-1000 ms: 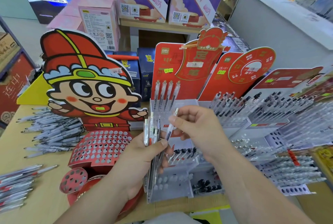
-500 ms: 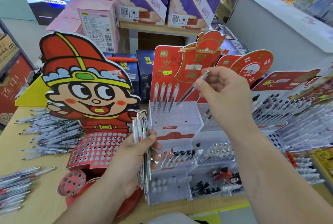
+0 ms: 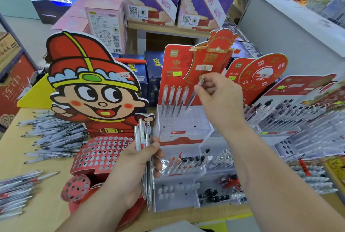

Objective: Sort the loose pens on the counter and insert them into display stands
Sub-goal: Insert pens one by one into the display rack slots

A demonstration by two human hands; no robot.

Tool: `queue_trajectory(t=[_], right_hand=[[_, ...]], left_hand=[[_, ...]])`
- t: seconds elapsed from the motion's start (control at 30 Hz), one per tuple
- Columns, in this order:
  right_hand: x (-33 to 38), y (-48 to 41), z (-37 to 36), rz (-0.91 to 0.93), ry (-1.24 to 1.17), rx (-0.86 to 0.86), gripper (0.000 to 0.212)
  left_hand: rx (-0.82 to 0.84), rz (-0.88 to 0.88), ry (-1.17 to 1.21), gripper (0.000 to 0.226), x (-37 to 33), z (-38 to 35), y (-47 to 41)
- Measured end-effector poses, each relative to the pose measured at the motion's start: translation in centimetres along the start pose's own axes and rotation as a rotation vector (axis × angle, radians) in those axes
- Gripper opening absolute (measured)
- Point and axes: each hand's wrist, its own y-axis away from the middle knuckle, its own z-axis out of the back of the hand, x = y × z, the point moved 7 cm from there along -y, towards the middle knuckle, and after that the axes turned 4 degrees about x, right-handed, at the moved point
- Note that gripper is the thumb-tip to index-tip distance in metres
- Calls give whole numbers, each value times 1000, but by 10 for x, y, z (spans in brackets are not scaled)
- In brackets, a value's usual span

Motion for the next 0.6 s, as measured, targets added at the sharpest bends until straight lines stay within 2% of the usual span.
queue_trajectory(t=[0.27, 0.6], right_hand=[[-10, 5, -25, -19, 52, 97, 5], [-16, 4, -33, -91, 69, 139, 9]], left_hand=[[9, 4, 19, 19, -1, 0, 1], [11, -2, 16, 19, -3, 3, 2]])
